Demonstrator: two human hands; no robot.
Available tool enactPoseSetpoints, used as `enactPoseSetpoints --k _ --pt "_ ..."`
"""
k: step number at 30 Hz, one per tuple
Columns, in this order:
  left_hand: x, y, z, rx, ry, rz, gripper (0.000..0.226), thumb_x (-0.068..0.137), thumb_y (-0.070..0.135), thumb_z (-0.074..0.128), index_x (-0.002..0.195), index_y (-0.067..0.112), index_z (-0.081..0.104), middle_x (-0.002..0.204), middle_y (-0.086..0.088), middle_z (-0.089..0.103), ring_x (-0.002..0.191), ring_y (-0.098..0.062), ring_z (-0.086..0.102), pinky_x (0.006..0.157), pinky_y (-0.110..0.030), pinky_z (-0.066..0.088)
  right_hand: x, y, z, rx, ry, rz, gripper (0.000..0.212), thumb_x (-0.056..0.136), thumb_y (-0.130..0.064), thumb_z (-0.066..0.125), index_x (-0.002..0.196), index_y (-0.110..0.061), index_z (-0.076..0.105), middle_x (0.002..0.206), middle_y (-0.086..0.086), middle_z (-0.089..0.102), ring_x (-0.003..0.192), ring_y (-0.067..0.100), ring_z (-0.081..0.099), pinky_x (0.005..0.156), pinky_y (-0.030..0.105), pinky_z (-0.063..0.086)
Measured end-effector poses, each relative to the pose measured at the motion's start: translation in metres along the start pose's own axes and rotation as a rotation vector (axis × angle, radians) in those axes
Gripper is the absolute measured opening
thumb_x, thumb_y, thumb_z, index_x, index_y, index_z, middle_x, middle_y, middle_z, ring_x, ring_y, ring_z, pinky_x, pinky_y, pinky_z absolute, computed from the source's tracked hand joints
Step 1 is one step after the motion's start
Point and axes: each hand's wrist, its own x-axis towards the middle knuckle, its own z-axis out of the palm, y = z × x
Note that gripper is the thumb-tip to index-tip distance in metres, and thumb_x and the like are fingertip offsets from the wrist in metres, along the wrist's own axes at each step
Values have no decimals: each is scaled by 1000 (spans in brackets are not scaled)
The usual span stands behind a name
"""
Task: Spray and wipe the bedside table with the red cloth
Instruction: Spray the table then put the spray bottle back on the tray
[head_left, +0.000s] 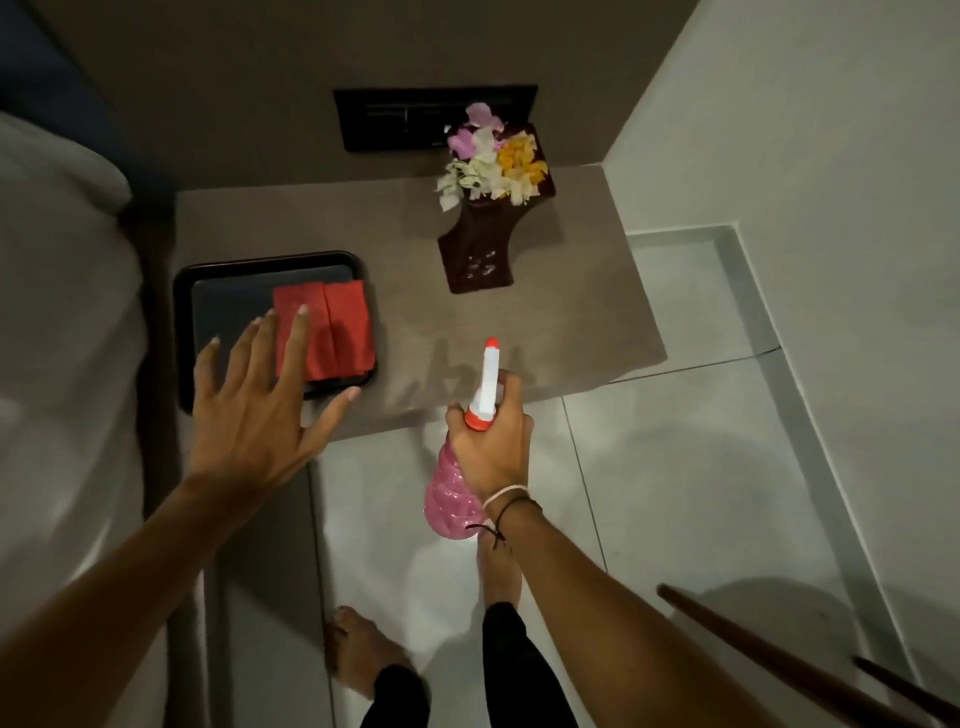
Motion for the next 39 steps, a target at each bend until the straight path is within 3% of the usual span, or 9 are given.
enactPoseSetpoints --k 3,8,15,19,22,27,30,34,39 --pt "-2 -7 -2 -12 -1 -28 95 89 75 28 163 16 20 161 -26 38 148 -42 40 120 -63 26 1 0 3 -6 -41 -5 40 79 -25 79 110 -25 53 69 -16 56 59 9 64 65 23 62" --pt "-18 -26 -12 -27 5 -123 98 88 76 29 164 17 17 163 -23 36 151 -39 37 121 -62 26 -9 -21 11 33 -94 -145 48 81 -26 78 113 -39 45 64 -17 58 74 -10 63 56 -1 46" --pt "-35 -104 -37 83 97 -196 96 91 78 27 163 14 20 159 -24 43 145 -40 44 120 -59 29 0 -118 71 147 -185 -371 38 87 -34 75 116 -29 51 79 -18 63 73 8 68 65 22 60" --pt "-37 -133 -38 168 117 -161 98 91 79 31 163 13 24 161 -25 41 148 -39 42 124 -58 26 15 -162 126 225 -279 -388 27 87 -40 75 105 -43 56 81 -20 64 85 4 66 79 21 57" --pt "-36 -152 -37 196 118 -115 99 91 80 30 162 11 27 163 -25 37 152 -38 37 125 -60 24 33 -186 172 267 -385 -417 40 86 -40 76 121 -29 60 75 -9 65 70 2 63 73 9 52" --pt "-27 -158 -40 131 129 -129 102 90 82 28 163 10 25 166 -23 32 156 -36 29 125 -60 25 50 -202 231 216 -455 -497 61 85 -35 78 136 -11 54 67 -12 55 62 -2 57 72 9 49" --pt "-24 -162 -40 105 161 -144 102 90 81 33 161 8 28 166 -23 33 156 -35 30 124 -59 27 54 -199 247 180 -500 -508 58 85 -33 78 132 -10 54 69 1 61 62 0 58 70 10 50" --pt "-28 -164 -39 87 142 -156 103 90 81 33 159 5 32 164 -25 36 155 -37 32 124 -59 29 54 -198 250 134 -542 -532 62 78 -43 81 129 -21 52 80 4 70 74 8 67 75 9 51" --pt "-36 -149 -28 51 90 -150 99 91 76 41 152 -2 43 153 -28 50 146 -40 46 122 -55 35 70 -174 212 -22 -630 -518 92 73 -43 86 149 -22 39 121 2 69 118 15 63 107 34 49"
